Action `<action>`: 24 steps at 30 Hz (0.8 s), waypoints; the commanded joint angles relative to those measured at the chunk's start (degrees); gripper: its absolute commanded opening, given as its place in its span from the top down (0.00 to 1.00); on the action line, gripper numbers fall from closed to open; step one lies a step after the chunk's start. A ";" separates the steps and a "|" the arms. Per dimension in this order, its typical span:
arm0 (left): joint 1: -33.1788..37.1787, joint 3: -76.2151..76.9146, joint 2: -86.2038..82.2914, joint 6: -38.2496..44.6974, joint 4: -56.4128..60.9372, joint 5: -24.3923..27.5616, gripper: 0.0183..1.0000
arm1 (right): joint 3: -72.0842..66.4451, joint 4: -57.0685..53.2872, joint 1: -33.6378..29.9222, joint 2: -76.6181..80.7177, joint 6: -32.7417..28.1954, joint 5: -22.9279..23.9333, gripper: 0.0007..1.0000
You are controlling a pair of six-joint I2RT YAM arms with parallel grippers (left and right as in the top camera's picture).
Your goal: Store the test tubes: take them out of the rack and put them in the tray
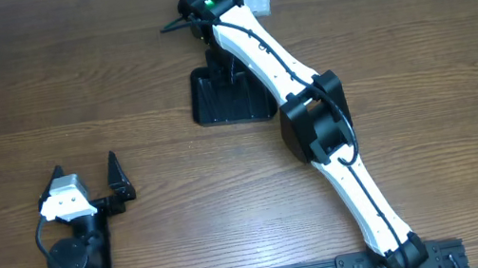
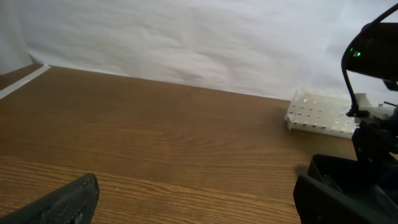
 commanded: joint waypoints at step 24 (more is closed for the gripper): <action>0.26 -0.24 -0.11 0.83 -0.24 0.76 0.00 | -4.31 -9.77 -1.75 -46.56 -16.35 14.40 0.01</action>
